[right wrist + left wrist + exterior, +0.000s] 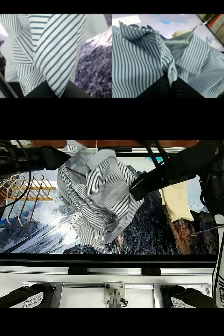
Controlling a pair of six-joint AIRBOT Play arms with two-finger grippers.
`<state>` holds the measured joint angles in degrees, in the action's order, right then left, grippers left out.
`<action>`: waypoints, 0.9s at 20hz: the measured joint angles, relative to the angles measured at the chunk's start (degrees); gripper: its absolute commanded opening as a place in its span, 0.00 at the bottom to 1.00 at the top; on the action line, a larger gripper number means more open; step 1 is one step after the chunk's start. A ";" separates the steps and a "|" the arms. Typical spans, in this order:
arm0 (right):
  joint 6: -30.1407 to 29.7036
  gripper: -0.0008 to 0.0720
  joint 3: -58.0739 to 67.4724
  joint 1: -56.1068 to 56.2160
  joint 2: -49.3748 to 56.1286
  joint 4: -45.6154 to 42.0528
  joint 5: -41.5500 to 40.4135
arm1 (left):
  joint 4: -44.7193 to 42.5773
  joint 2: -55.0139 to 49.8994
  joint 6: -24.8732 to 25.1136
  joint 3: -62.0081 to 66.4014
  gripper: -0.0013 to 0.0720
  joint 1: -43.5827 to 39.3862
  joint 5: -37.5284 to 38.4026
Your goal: Fold the shirts.
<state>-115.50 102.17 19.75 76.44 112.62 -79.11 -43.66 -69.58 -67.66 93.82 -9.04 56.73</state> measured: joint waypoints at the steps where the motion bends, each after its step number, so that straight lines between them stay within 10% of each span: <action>1: 0.42 0.12 0.02 0.00 -0.57 0.13 1.46 | -0.33 1.20 0.17 0.11 0.10 -0.17 0.52; 10: 5.60 0.12 0.02 0.00 -7.67 1.01 13.20 | -5.16 4.81 0.09 0.26 0.11 -0.81 10.64; 11: 6.45 0.11 0.02 0.00 -8.37 1.05 13.86 | -6.16 4.79 -0.15 0.26 0.21 -0.81 11.02; 13: 7.80 0.11 0.02 -0.02 -9.29 1.55 14.99 | -7.23 4.74 -0.50 0.24 0.82 -1.01 11.58; 18: 9.84 0.11 0.11 -0.02 -10.32 1.92 17.05 | -6.84 5.79 -0.57 0.90 0.91 -1.36 7.58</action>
<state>-105.67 102.28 19.73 66.13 114.54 -62.06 -50.50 -63.79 -68.23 94.72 -10.39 64.31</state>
